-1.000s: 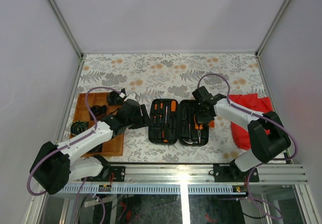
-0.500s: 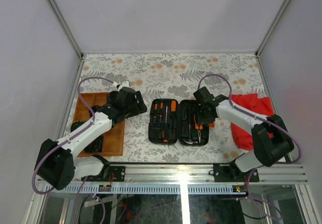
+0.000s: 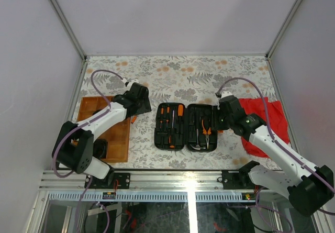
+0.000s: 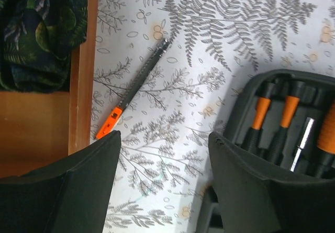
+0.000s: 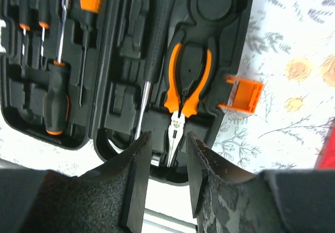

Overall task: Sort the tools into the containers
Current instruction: Adjust the pliers in the storage box, then pick up the utility knife at the center of the board.

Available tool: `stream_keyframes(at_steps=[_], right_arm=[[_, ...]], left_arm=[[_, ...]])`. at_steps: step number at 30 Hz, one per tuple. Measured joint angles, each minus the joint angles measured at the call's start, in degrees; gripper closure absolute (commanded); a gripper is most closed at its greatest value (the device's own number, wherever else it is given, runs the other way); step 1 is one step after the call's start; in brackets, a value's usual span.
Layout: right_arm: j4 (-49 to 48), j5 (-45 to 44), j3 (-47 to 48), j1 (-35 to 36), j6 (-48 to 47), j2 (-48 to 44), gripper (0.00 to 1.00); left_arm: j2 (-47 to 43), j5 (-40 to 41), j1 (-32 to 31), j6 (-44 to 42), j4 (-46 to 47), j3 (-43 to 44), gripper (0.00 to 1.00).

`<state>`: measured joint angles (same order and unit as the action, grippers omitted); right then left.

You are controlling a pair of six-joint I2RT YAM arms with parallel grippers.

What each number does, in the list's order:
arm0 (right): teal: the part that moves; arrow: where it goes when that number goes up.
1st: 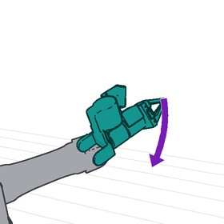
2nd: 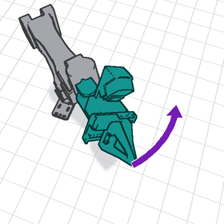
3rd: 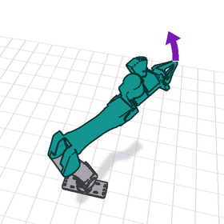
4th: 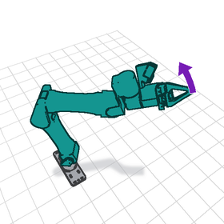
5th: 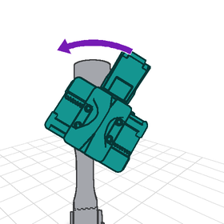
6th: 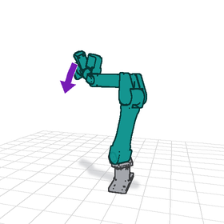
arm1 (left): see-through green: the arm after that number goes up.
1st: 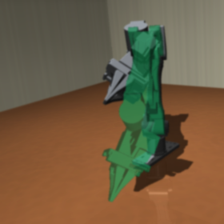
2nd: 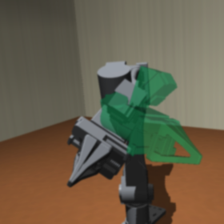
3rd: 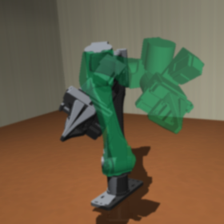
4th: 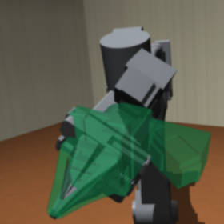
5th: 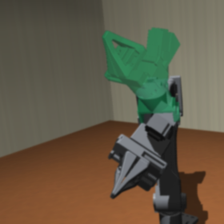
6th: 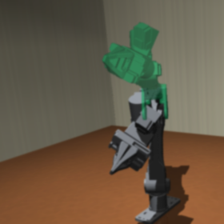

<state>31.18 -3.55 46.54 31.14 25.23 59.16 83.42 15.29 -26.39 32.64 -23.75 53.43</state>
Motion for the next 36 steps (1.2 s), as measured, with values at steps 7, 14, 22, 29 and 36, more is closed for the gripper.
stream_keyframes(at_steps=[7,14,22,29,36], right_arm=[[-0.7,5.2,-5.0,0.0,-0.4,-0.9,0.63],[-1.6,7.7,-5.1,0.0,-1.3,-0.9,0.65],[-2.0,9.1,-5.3,0.0,-1.4,-0.9,0.68],[-2.0,9.3,-5.3,0.0,-1.3,-0.3,0.68],[-2.0,10.3,-5.3,0.0,-1.3,0.0,0.68]], left_arm=[[8.9,-0.2,2.4,-3.9,-0.4,4.5,0.38],[14.7,0.0,3.6,-5.3,-0.5,6.0,0.38],[16.8,-1.0,5.8,-5.3,-0.5,6.0,0.4],[17.6,-3.0,6.4,-4.7,-0.2,5.6,0.54],[17.2,-4.6,6.6,-4.0,0.8,4.8,0.72]])
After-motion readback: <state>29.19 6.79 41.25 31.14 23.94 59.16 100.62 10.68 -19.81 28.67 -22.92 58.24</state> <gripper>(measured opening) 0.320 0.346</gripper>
